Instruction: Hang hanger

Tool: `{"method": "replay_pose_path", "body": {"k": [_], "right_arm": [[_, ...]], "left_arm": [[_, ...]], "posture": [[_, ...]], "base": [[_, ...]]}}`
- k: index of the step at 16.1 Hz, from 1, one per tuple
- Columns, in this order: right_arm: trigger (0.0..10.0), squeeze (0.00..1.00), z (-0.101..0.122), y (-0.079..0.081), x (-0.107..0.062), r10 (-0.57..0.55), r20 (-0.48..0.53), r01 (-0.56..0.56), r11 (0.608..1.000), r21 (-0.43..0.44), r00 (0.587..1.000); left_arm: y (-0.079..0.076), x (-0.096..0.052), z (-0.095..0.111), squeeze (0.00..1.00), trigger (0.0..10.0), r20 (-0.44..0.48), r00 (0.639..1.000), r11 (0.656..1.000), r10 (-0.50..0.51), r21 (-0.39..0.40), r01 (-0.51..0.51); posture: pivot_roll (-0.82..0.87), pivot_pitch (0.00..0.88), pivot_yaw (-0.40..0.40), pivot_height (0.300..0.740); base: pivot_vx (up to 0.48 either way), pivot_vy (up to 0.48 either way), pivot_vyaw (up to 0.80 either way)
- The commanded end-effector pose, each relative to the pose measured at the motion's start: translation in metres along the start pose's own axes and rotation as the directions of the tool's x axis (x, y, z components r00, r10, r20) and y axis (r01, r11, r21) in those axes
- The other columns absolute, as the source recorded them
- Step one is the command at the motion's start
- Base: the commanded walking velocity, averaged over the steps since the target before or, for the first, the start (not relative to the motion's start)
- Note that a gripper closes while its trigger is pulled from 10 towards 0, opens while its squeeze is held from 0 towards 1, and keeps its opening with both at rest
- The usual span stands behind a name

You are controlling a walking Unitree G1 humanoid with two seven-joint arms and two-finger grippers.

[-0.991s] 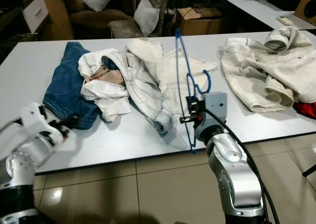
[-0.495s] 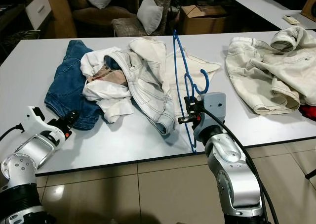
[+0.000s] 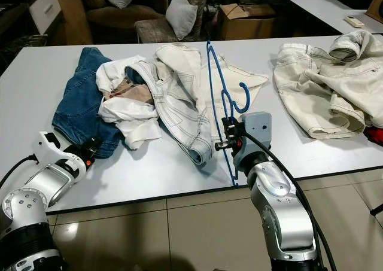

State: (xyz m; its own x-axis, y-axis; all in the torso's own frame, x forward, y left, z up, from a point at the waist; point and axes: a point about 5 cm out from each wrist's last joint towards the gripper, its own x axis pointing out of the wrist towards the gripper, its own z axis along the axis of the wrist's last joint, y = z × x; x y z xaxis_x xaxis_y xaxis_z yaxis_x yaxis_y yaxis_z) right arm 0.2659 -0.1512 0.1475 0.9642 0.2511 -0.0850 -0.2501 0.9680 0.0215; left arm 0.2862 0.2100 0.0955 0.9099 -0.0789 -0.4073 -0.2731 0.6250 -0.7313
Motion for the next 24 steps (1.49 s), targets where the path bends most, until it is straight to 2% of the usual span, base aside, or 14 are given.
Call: {"method": "replay_pose_path", "body": {"k": [1, 9, 12, 14, 19, 24], "right_arm": [[10.0, 0.0, -0.001, 0.001, 0.0, 0.011, -0.009, -0.011, 1.0, -0.013, 1.0], [10.0, 0.0, -0.001, 0.002, -0.001, 0.022, -0.015, -0.022, 1.0, -0.019, 1.0], [10.0, 0.0, 0.0, 0.001, -0.003, 0.017, -0.014, -0.018, 1.0, -0.017, 1.0], [10.0, 0.0, 0.002, 0.0, -0.003, 0.013, -0.01, -0.014, 1.0, -0.011, 1.0], [10.0, 0.0, 0.003, -0.001, -0.007, 0.015, -0.011, -0.015, 1.0, -0.006, 1.0], [10.0, 0.0, 0.009, -0.006, -0.012, 0.01, -0.001, -0.01, 1.0, -0.005, 1.0]], "left_arm": [[-0.005, 0.0, 0.0, 0.0, 0.0, -0.006, 1.0, 1.0, -0.011, 0.001, 0.011], [-0.004, -0.006, -0.001, 0.0, 0.0, -0.002, 1.0, 1.0, -0.026, -0.011, 0.026], [-0.005, -0.007, 0.0, 0.0, 0.0, 0.01, 0.999, 0.999, -0.032, 0.017, 0.032], [-0.013, -0.011, 0.003, 0.0, 0.0, 0.021, 0.998, 0.996, -0.06, 0.066, 0.058], [-0.018, -0.018, 0.004, 0.0, 0.0, 0.035, 0.997, 0.996, -0.071, 0.06, 0.069], [-0.033, -0.027, 0.008, 0.0, 0.0, 0.056, 0.992, 0.986, -0.116, 0.126, 0.108]], "posture": [[-0.05, 0.0, 0.015, 0.74], [-0.05, 0.0, 0.009, 0.74], [-0.04, 0.005, 0.0, 0.74], [-0.04, 0.029, -0.012, 0.74], [-0.04, 0.067, -0.031, 0.74], [-0.06, 0.101, -0.06, 0.74]], "base": [[0.0, 0.0, 0.0], [0.0, 0.0, 0.0], [0.0, 0.0, 0.0], [0.0, 0.0, 0.0], [0.0, 0.0, 0.0], [0.0, 0.0, 0.0]]}}
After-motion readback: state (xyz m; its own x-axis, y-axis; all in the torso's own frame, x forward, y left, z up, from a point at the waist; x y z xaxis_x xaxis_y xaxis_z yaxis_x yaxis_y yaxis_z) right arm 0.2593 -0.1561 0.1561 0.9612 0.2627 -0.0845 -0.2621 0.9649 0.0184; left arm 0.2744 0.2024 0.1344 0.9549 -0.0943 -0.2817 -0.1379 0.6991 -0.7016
